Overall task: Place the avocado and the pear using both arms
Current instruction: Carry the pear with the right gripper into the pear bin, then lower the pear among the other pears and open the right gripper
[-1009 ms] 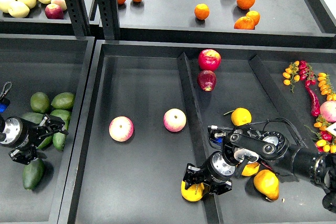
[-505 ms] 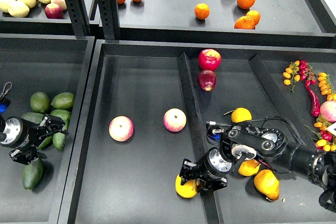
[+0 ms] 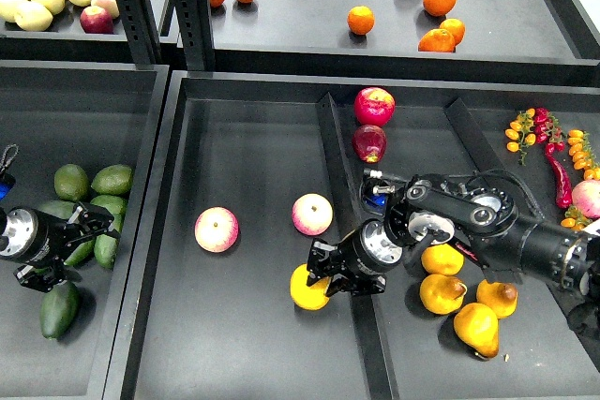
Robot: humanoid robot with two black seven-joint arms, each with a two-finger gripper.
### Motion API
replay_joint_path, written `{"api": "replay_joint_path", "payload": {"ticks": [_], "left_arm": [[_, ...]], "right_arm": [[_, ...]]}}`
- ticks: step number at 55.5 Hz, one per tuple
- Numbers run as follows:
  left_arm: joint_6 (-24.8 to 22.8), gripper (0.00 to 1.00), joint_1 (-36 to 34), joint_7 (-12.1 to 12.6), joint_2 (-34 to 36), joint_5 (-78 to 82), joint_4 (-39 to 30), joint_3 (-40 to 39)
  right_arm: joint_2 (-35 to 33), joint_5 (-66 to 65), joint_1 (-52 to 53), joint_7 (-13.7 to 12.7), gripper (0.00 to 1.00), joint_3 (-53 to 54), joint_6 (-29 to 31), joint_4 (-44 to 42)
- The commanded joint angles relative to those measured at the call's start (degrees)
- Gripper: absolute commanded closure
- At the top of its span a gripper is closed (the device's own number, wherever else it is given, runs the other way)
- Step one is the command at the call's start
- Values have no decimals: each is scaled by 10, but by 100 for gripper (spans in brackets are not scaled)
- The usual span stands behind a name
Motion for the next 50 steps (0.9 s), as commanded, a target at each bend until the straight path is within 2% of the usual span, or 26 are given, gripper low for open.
{"api": "replay_joint_path", "payload": {"ticks": [1,4,13,26,50], "left_arm": [[0,0,1,0,1,0,0,-4],[0,0,1,0,1,0,0,-4],[0,0,4,0,-2,0,0,-6],[0,0,5,0,-5,0,1,-9],[0,0,5,0,-6,0,1,-10]], "right_arm": [[-49,22,27,0,97,-32,0,33],[-85,29,42,0,97,-51,0,52],[-117,33,47,0,97,-86,0,60],[-115,33,25,0,97,-137,0,37],[-62,22,-58,0,96,-137,0,-43]]}}
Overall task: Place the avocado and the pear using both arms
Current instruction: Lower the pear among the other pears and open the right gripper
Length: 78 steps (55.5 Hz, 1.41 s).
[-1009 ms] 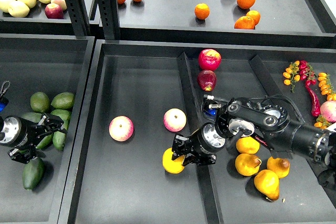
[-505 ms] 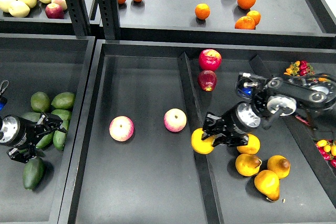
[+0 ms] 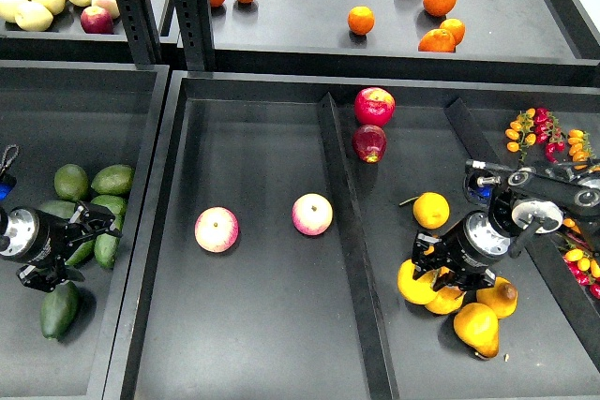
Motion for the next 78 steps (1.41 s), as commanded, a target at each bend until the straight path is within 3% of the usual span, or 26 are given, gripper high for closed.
{"api": "replay_joint_path", "payload": {"ticks": [1,14,19,22,25,28,34,38,46,68,78], "left_arm": [[0,0,0,0,0,0,0,0],[0,0,0,0,0,0,-1,0],[0,0,0,0,0,0,0,0],[0,0,0,0,0,0,-1,0],[0,0,0,0,0,0,-1,0],[0,0,0,0,0,0,-1,1],[0,0,1,0,3,0,-1,1],[0,0,0,0,5,-1,-1,0],[0,0,0,0,9,-1,-2,-1],[0,0,0,0,13,-5,-19,-13],[0,0,0,0,23,-11,-20,-27]], "right_arm": [[21,-1,-18,0,96,1,0,-20],[38,-1,-42,0,95,2,0,-32],[40,-1,-46,0,89,3,0,-31],[40,-1,-47,0,82,4,0,-29],[40,-2,-49,0,64,7,0,-29],[40,-5,-52,0,53,10,0,-28],[38,-6,-51,0,45,11,0,-26],[37,-6,-49,0,33,12,0,-24],[32,-6,-47,0,18,32,0,-10],[-24,-2,-16,0,2,71,0,52],[-36,2,-3,0,1,99,0,54]]}}
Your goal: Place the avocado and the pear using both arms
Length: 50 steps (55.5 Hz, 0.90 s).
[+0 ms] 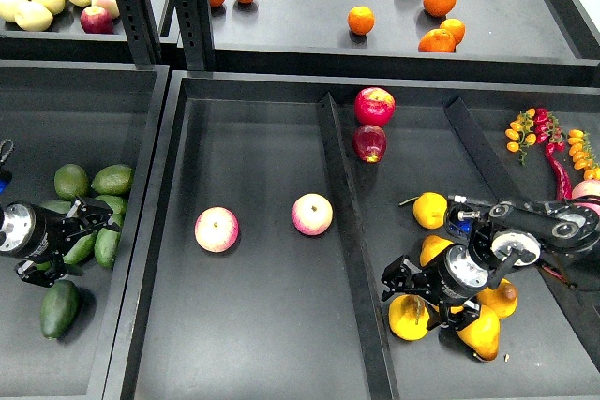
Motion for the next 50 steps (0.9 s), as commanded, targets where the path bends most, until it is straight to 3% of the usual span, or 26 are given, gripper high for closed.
{"api": "replay_joint_path", "payload": {"ticks": [1,22,35,50], "left_arm": [[0,0,0,0,8,-4,-1,-14],[0,0,26,0,-4,-46,11,-119],[0,0,27,0,-48,-86,23,-195],[0,0,97,0,-117,-99,40,-325]], "right_arm": [[-9,2,9,0,1,20,0,0],[22,-5,9,0,1,151,0,-87],[58,-5,8,0,1,229,0,-205],[89,5,-70,0,1,384,0,-227]]}}
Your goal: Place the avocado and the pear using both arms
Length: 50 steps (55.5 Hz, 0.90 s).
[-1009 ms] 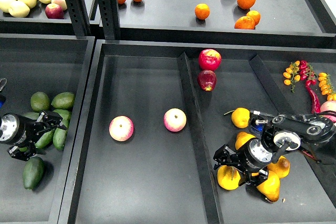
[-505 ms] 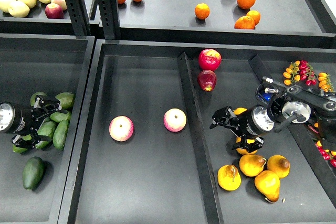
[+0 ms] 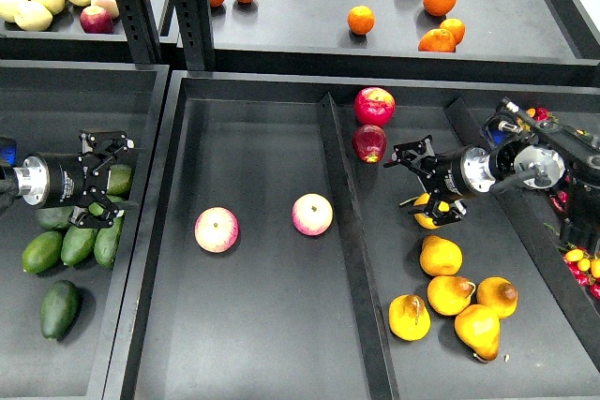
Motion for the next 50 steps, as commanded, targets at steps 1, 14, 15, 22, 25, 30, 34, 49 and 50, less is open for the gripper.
{"api": "replay_joint_path", "payload": {"ticks": [1,14,15,22,25,30,34,49,50], "left_arm": [[0,0,29,0,-31,0,1,-45],[0,0,69,0,-61,2,-1,-98],[0,0,74,0,-62,1,-2,-105],[0,0,91,0,-86,-3,-7,-143],[0,0,96,0,-102,-3,-7,-163],[0,0,104,0,-131,-3,-9,-205],[0,0,106,0,-155,-3,-22,-235],[0,0,125,0,-244,-3,-41,-282],[0,0,127,0,-249,-3,-41,-283]], "right_arm": [[18,2,-46,0,1,87,0,-1],[50,4,-108,0,1,238,0,1],[52,6,-111,0,1,246,0,1],[70,47,-141,0,1,287,0,4],[79,60,-155,0,1,296,0,8],[81,61,-170,0,1,309,0,16],[83,69,-185,0,1,322,0,31],[154,96,-262,0,1,448,0,115],[154,96,-264,0,1,451,0,120]]}}
